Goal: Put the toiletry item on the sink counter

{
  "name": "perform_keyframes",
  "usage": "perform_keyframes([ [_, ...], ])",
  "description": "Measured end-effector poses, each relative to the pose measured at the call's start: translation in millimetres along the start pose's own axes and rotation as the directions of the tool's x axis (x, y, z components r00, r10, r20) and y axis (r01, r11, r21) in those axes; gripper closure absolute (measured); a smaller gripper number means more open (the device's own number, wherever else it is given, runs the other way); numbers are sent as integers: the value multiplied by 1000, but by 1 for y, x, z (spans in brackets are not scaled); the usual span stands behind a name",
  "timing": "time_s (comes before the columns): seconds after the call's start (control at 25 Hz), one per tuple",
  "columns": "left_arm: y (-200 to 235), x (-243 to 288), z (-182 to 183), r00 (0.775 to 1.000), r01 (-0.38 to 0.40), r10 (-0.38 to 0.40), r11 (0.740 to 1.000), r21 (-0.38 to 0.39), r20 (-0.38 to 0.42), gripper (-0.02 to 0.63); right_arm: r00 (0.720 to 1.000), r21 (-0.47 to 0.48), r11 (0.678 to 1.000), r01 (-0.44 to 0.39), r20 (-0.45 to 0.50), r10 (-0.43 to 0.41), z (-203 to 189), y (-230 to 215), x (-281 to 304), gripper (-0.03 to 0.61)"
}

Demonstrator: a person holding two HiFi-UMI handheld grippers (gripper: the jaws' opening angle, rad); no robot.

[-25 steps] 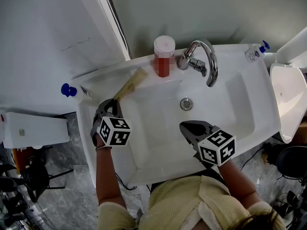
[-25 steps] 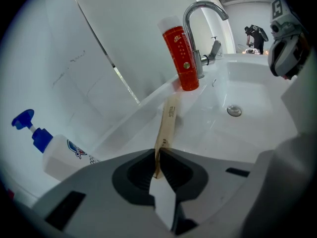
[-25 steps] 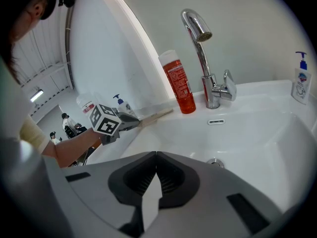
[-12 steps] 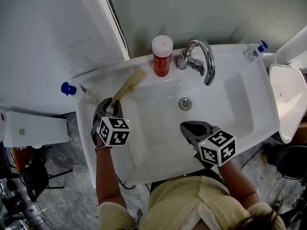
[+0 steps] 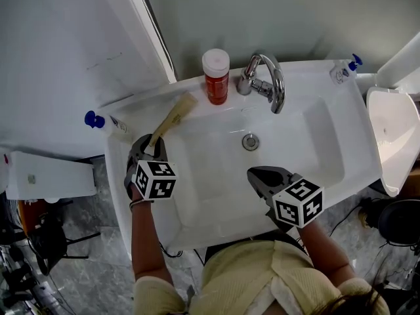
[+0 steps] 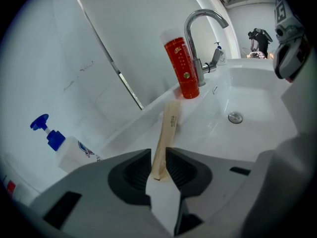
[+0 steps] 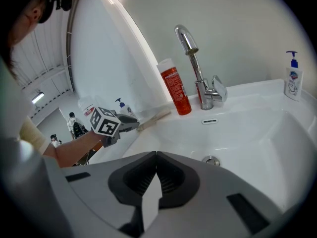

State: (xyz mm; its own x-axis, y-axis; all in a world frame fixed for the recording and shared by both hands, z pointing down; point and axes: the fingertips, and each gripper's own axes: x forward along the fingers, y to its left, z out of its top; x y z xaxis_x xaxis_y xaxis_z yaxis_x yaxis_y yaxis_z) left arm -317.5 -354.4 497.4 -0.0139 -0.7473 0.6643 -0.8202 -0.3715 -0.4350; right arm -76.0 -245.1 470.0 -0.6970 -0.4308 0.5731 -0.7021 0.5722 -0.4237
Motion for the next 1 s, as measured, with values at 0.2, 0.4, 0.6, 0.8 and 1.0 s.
perform_keyframes([
  [0.2, -6, -13, 3, 1000, -5, 5, 1000, -20, 4, 492, 1000, 0, 1000, -5, 10, 5, -3, 1, -9, 554],
  [0.4, -12, -28, 3, 1000, -10, 10, 999, -49, 5, 494, 1000, -8, 1000, -14, 21, 14, -7, 4, -17, 554],
  [0.6, -17, -43, 4, 1000, -12, 13, 996, -85, 12, 494, 999, -18, 1000, -24, 29, 24, -10, 8, -24, 554],
  [0.8, -26, -61, 6, 1000, 25, -23, 986, -167, 18, 494, 999, -30, 999, -36, 32, 37, -14, 11, -32, 554],
  [1.0, -43, -80, 11, 999, 50, -46, 982, -180, 29, 494, 998, -39, 998, -48, 40, 50, -17, 14, -41, 554],
])
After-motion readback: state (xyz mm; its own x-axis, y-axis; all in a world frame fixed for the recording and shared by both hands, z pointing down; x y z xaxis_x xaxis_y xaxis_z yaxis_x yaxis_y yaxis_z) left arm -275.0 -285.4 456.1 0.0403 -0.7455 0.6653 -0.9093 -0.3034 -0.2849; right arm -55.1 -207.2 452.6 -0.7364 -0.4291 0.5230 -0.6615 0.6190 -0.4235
